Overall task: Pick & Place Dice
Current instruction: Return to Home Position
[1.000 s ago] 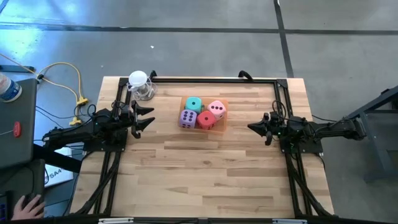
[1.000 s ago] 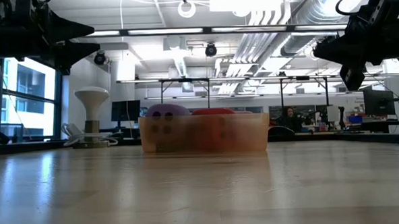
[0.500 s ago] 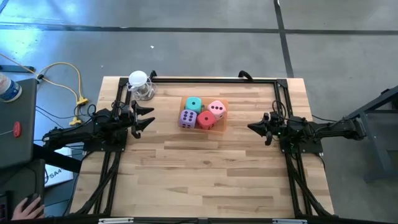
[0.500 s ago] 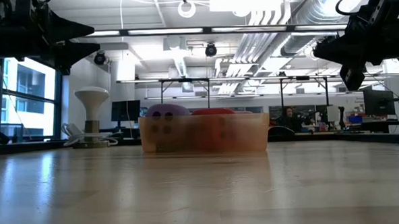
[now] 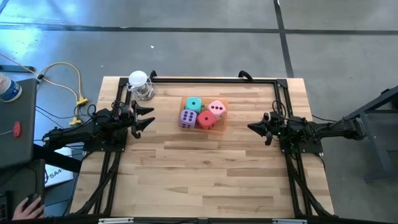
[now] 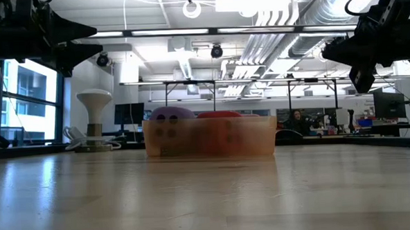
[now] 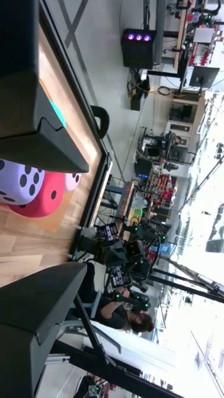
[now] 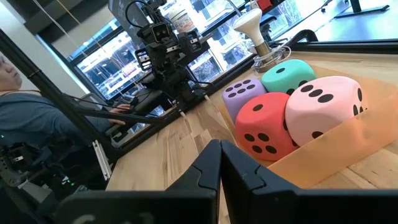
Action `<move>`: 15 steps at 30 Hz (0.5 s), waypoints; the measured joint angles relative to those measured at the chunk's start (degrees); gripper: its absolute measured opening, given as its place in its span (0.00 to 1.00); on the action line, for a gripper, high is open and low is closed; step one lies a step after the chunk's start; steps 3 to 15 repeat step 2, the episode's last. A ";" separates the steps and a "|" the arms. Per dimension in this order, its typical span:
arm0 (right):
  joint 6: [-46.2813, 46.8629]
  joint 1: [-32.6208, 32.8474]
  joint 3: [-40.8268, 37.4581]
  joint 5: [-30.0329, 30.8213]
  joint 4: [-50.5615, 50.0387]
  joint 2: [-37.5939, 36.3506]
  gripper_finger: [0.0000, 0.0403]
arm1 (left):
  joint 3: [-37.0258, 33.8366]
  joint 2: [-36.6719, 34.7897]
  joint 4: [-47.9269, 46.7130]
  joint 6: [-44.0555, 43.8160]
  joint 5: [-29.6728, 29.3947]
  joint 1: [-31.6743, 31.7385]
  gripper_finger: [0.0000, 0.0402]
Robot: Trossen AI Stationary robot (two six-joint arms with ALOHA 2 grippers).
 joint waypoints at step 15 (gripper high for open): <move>0.00 0.02 0.01 0.01 -0.02 0.00 0.00 | 0.00 0.00 0.00 0.00 0.00 0.01 0.60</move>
